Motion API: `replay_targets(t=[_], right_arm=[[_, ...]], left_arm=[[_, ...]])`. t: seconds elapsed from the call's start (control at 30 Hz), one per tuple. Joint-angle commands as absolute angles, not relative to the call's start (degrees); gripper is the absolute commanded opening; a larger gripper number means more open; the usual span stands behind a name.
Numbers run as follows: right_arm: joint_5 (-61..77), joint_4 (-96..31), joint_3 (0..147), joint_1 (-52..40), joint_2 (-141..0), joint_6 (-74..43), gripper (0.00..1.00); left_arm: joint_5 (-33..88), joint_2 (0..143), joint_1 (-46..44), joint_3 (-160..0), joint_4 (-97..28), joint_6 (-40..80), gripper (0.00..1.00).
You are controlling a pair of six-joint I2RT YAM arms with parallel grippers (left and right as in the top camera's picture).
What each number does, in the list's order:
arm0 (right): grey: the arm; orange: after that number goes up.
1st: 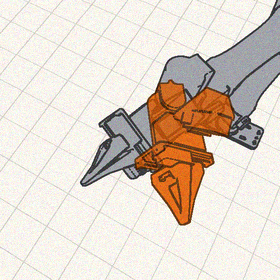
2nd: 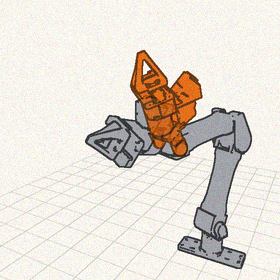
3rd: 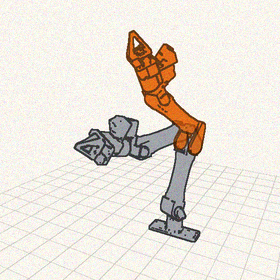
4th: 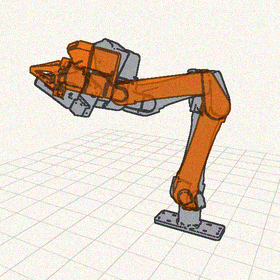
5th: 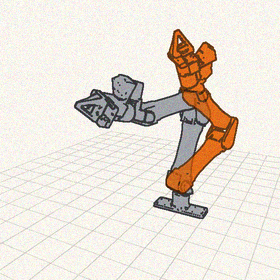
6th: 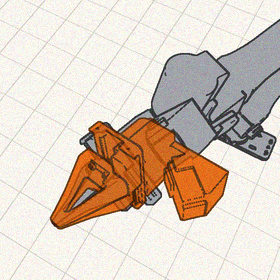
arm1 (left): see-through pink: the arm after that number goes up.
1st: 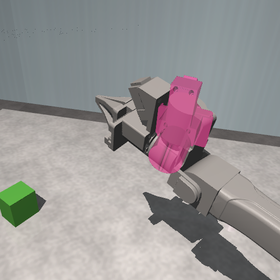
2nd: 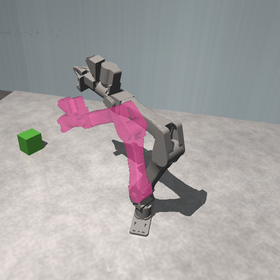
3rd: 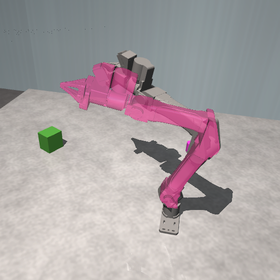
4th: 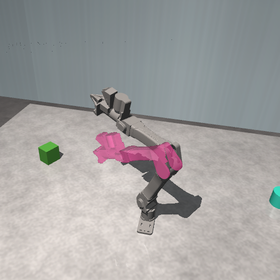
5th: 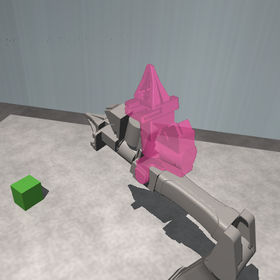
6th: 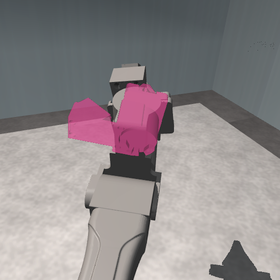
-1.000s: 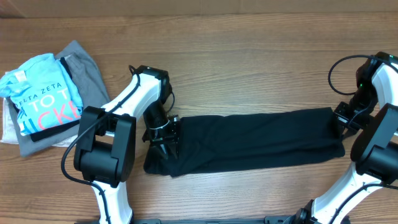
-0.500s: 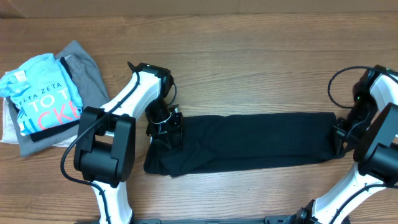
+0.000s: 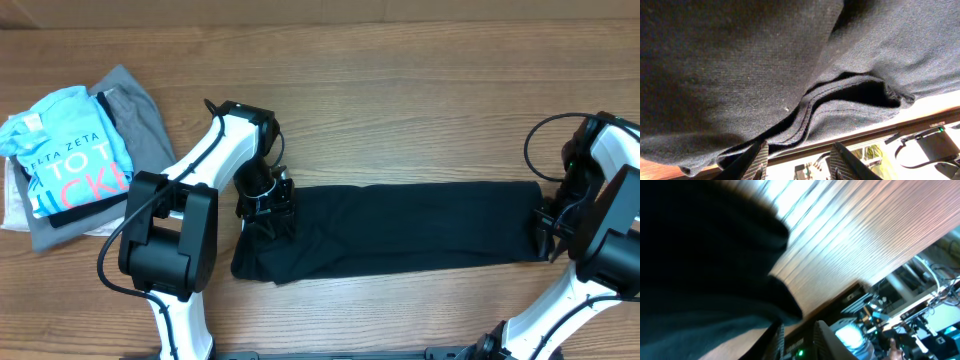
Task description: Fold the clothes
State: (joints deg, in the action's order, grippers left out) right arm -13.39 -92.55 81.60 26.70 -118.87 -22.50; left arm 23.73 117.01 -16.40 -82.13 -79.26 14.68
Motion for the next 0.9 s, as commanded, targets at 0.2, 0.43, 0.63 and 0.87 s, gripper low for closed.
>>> replay_targets(t=[0.2,0.43,0.63,0.87], right_arm=[[-7.4,-88.8,81.3,29.0,-117.4,-17.2,0.31],[1.0,-84.4,81.3,28.5,-117.4,-10.4,0.31],[1.7,-81.2,81.2,28.3,-117.4,-10.4,0.31],[1.9,-76.3,79.2,26.1,-118.3,-10.4,0.32]], left_arm=[[23.4,116.1,-16.6,-82.7,-80.7,15.2,0.53],[21.3,116.1,-18.3,-78.3,-74.2,18.3,0.46],[16.1,116.1,-18.4,-71.9,-65.2,22.1,0.45],[15.6,116.1,-18.3,-69.1,-54.3,23.4,0.45]])
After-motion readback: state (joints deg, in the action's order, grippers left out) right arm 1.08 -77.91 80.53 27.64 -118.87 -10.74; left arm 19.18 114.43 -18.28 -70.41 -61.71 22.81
